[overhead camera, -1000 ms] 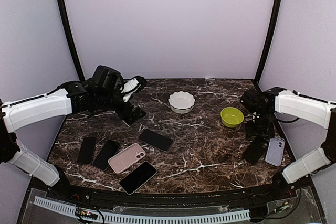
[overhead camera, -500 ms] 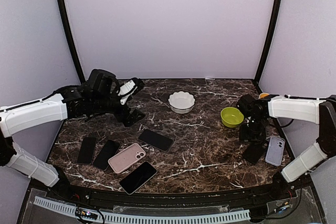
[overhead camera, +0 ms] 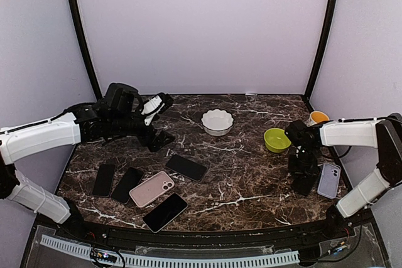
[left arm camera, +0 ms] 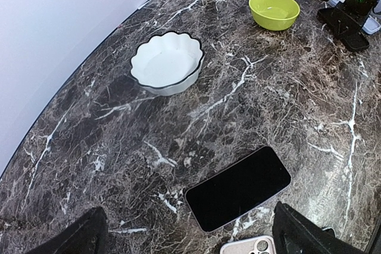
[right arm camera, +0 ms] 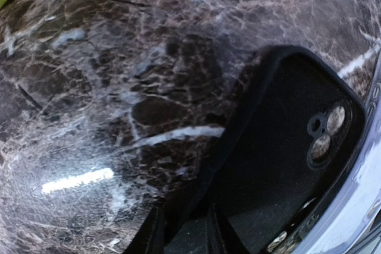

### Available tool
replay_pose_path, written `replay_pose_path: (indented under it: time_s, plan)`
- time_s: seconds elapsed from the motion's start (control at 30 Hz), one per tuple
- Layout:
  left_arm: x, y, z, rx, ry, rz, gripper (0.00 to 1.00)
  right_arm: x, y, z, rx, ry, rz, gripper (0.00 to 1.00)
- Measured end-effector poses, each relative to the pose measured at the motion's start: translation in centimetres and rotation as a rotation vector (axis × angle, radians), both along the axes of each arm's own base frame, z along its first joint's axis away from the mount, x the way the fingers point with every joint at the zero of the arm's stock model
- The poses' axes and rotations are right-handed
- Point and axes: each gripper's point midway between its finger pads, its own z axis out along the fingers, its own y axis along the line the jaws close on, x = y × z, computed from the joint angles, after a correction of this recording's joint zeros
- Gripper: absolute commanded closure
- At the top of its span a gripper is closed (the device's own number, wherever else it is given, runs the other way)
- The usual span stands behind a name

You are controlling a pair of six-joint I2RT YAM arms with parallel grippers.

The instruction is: Put the phone into the phone case

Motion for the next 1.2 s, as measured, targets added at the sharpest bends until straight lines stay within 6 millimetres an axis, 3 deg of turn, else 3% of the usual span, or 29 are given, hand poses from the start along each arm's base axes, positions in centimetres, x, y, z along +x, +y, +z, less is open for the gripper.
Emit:
replay_pose_path:
  time_s: [0.13, 0.47, 0.7, 0.93, 1.07, 1.2]
  plan:
    - [-0.1, 0.0, -0.3, 0.005, 0.003, -0.004, 0.01, 0.0, 0.4, 0.1, 0.024, -0.009, -0.003, 1.0]
    - [-0.3, 0.1, -0.7, 0.01, 0.003, -0.011, 0.01, -1.5, 2.1, 0.7, 0.097, -0.017, 0.008, 1.0]
    - [-0.2, 0.1, -0.7, 0.006, -0.001, -0.012, 0.01, -2.5, 4.3, 3.3, 0.137, -0.031, 0.064, 1.0]
    - [-0.2, 0.0, -0.6, 0.002, -0.002, -0.014, 0.01, -1.8, 7.5, 8.8, 0.187, -0.1, 0.126, 1.0]
    - [-0.2, 0.0, -0.6, 0.002, -0.003, -0.013, 0.01, -0.8, 10.1, 13.8, 0.227, -0.157, 0.182, 1.0]
    - [-0.2, 0.0, -0.6, 0.001, -0.003, -0.014, 0.01, 0.8, 13.4, 20.1, 0.243, -0.218, 0.255, 1.0]
